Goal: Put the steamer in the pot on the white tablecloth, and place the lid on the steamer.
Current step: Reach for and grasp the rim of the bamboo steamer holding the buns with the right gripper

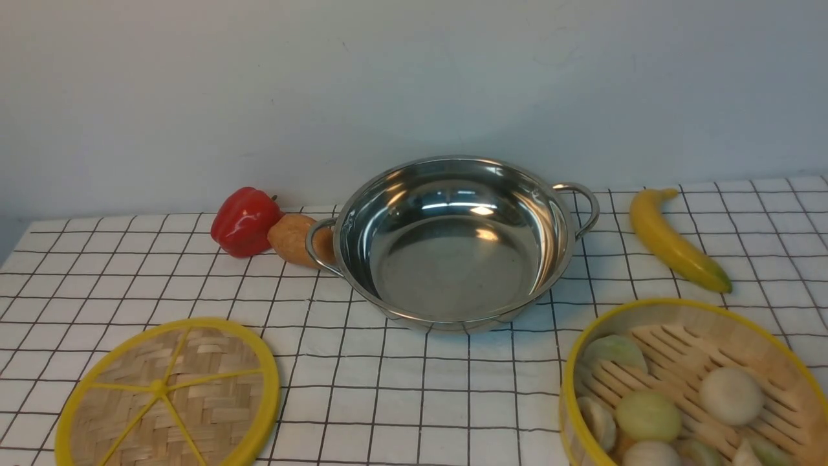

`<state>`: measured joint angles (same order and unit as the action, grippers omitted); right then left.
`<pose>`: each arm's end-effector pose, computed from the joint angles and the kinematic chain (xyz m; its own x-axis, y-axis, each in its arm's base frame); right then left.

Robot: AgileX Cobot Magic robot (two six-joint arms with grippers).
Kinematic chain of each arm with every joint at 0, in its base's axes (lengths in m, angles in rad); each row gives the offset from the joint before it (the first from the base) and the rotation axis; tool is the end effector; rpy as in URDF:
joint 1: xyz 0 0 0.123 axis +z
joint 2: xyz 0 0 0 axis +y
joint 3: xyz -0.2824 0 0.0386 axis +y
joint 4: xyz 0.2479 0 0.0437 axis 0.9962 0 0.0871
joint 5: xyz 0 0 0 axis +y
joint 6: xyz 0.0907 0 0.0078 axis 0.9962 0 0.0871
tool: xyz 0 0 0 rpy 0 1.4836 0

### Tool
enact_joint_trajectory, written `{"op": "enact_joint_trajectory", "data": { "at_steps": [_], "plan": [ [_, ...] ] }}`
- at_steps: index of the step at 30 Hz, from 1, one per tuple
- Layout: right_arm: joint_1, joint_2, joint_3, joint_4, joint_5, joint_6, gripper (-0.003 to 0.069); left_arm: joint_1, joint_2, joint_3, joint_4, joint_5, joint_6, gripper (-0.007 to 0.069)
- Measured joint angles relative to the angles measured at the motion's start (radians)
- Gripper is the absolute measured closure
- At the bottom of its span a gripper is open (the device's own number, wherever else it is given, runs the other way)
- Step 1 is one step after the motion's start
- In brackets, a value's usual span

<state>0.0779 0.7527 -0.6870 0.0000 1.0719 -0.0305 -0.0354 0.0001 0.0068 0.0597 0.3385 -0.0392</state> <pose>0.1153 0.0090 0.2925 -0.8622 -0.0979 -0.4970 -0.1042 0.9944 -0.0152 0.0538 -0.0001 0.1803 -0.2543 0.0261 -0.9668 0.0206 0.9996 0.0216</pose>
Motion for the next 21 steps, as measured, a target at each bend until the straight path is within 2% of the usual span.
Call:
{"op": "enact_joint_trajectory", "data": {
  "at_steps": [6,13,21],
  "plan": [
    [0.0,0.136,-0.025,0.027,0.005,-0.001,0.0417,0.0,0.0,0.0,0.0,0.0,0.0,0.0193],
    [0.0,0.156,-0.028,0.051,0.004,-0.001,0.0417,0.0,0.0,0.0,-0.001,-0.004,0.0,0.0193],
    [0.0,0.156,-0.03,0.021,0.015,-0.001,0.0417,0.0,0.0,0.0,-0.151,-0.163,-0.025,0.0193]
  ]
}}
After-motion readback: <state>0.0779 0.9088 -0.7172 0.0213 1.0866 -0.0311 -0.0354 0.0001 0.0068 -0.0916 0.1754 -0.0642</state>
